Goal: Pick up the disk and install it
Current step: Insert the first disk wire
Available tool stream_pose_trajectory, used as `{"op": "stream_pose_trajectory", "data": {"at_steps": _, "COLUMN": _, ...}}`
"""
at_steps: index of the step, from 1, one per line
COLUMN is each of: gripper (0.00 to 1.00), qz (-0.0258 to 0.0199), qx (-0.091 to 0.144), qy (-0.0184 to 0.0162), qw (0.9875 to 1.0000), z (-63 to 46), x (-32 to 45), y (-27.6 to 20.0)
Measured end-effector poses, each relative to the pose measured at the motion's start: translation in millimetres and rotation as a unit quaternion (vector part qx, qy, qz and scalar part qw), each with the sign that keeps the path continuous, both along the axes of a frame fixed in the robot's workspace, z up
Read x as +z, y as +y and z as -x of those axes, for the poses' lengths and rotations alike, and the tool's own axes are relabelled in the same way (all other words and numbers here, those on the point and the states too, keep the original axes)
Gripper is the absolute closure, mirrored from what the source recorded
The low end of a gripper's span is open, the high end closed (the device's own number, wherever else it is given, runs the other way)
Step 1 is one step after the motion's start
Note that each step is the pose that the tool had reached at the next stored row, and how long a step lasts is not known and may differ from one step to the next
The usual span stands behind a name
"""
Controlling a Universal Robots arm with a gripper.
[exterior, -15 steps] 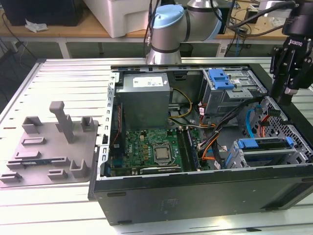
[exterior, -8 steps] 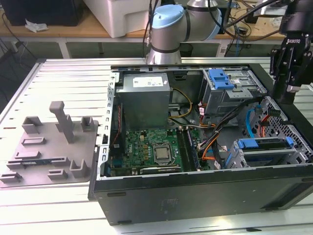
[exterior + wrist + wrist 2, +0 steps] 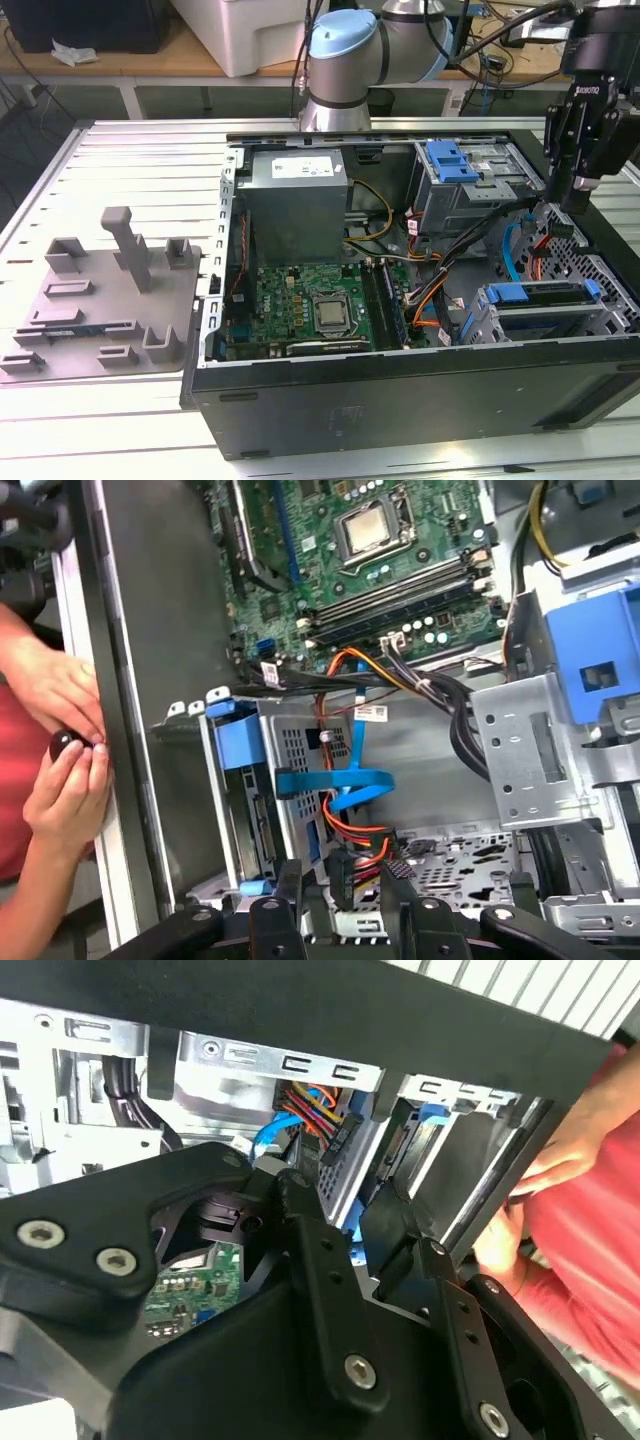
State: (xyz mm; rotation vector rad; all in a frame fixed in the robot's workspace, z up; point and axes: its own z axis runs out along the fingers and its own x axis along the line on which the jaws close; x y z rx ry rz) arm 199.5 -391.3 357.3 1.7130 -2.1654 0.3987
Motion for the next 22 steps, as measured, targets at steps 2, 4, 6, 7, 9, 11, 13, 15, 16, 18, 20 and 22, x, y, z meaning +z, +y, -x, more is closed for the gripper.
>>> {"op": "stream_pose_trajectory", "data": {"at_steps": 2, "gripper": 0.56, "qz": 0.0041, "qx": -0.009, "qy": 0.0, "qw": 1.0, "z": -1.7, "x": -2.5, "y": 2.7}}
{"op": "stream_pose_trajectory", "data": {"at_steps": 4, "gripper": 0.56, "qz": 0.0102, "qx": -0.009, "qy": 0.0002, "qw": 0.9999, "z": -3.0, "x": -3.4, "y": 4.8}}
{"op": "stream_pose_trajectory", "data": {"at_steps": 6, "gripper": 0.56, "qz": 0.0378, "qx": -0.01, "qy": 0.0014, "qw": 0.9992, "z": -6.6, "x": -5.6, "y": 6.0}}
{"op": "stream_pose_trajectory", "data": {"at_steps": 7, "gripper": 0.56, "qz": 0.0414, "qx": -0.011, "qy": 0.0015, "qw": 0.9991, "z": -6.6, "x": -6.9, "y": 6.4}}
{"op": "stream_pose_trajectory", "data": {"at_steps": 9, "gripper": 0.56, "qz": 0.0454, "qx": -0.011, "qy": 0.0015, "qw": 0.9989, "z": -6.6, "x": -9.2, "y": 7.0}}
{"op": "stream_pose_trajectory", "data": {"at_steps": 11, "gripper": 0.56, "qz": 0.0492, "qx": -0.011, "qy": 0.0014, "qw": 0.9987, "z": -6.6, "x": -12.0, "y": 7.6}}
{"op": "stream_pose_trajectory", "data": {"at_steps": 13, "gripper": 0.56, "qz": 0.052, "qx": -0.011, "qy": 0.0014, "qw": 0.9986, "z": -6.6, "x": -14.6, "y": 8.0}}
{"op": "stream_pose_trajectory", "data": {"at_steps": 15, "gripper": 0.56, "qz": 0.0541, "qx": -0.011, "qy": 0.0014, "qw": 0.9985, "z": -6.7, "x": -17.1, "y": 8.5}}
{"op": "stream_pose_trajectory", "data": {"at_steps": 16, "gripper": 0.56, "qz": 0.0549, "qx": -0.011, "qy": 0.0014, "qw": 0.9984, "z": -6.6, "x": -17.9, "y": 9.0}}
{"op": "stream_pose_trajectory", "data": {"at_steps": 18, "gripper": 0.56, "qz": 0.0563, "qx": -0.011, "qy": 0.0014, "qw": 0.9984, "z": -6.7, "x": -18.7, "y": 10.4}}
{"op": "stream_pose_trajectory", "data": {"at_steps": 20, "gripper": 0.56, "qz": 0.0588, "qx": -0.011, "qy": 0.0014, "qw": 0.9982, "z": -6.7, "x": -19.6, "y": 12.0}}
{"op": "stream_pose_trajectory", "data": {"at_steps": 22, "gripper": 0.56, "qz": 0.0639, "qx": -0.011, "qy": 0.0013, "qw": 0.9979, "z": -6.7, "x": -21.2, "y": 14.2}}
